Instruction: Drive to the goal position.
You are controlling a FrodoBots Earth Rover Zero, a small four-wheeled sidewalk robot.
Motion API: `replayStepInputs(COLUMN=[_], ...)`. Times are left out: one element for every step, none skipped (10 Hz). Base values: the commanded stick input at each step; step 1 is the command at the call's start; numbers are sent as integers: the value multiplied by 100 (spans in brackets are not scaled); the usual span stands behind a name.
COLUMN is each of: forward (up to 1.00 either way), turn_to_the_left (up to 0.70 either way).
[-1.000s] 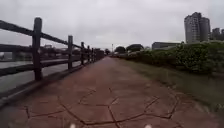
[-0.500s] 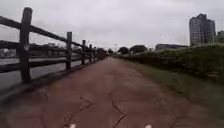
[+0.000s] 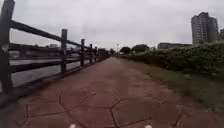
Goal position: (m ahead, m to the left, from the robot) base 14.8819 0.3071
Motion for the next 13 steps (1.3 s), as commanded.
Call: replayStepInputs(forward=[100,100,100,100,100,100,100,100,100,100,100,100,100], turn_to_the_left=[-17,0,0,0,0,0,0,0,0,0,0,0,0])
